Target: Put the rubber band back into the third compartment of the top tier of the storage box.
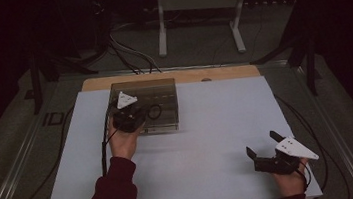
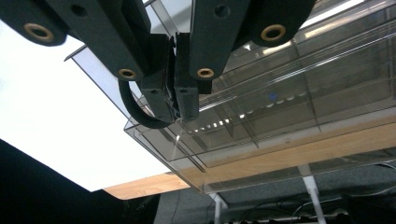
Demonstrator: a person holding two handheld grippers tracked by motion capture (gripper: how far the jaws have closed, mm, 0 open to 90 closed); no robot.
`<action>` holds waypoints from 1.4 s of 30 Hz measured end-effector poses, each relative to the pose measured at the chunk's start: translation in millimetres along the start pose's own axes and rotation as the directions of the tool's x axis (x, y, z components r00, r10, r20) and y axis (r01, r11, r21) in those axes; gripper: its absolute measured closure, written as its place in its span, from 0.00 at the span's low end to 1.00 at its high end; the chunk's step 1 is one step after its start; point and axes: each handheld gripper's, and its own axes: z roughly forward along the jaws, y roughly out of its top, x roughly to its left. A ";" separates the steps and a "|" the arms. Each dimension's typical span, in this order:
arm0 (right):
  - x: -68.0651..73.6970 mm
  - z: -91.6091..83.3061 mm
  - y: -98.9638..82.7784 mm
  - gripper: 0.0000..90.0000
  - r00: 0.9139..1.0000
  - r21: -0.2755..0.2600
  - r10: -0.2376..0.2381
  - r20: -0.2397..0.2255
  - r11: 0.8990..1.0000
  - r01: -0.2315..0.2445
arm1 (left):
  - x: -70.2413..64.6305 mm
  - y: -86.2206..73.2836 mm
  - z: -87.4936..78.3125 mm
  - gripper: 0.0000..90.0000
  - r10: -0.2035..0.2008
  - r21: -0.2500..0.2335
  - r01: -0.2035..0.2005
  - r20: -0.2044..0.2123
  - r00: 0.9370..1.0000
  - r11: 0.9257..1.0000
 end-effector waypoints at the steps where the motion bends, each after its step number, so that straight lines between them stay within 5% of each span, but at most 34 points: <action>1: 0.0 0.2 0.0 0.00 1.000 0.000 0.000 0.000 1.000 0.000 | -0.6 0.0 0.8 0.99 0.000 0.002 0.000 0.001 1.000 1.000; 42: 0.7 0.5 0.3 0.00 1.000 0.004 -0.005 -0.001 1.000 0.005 | -16.4 -11.1 34.0 0.98 0.028 0.100 -0.030 0.016 0.999 0.995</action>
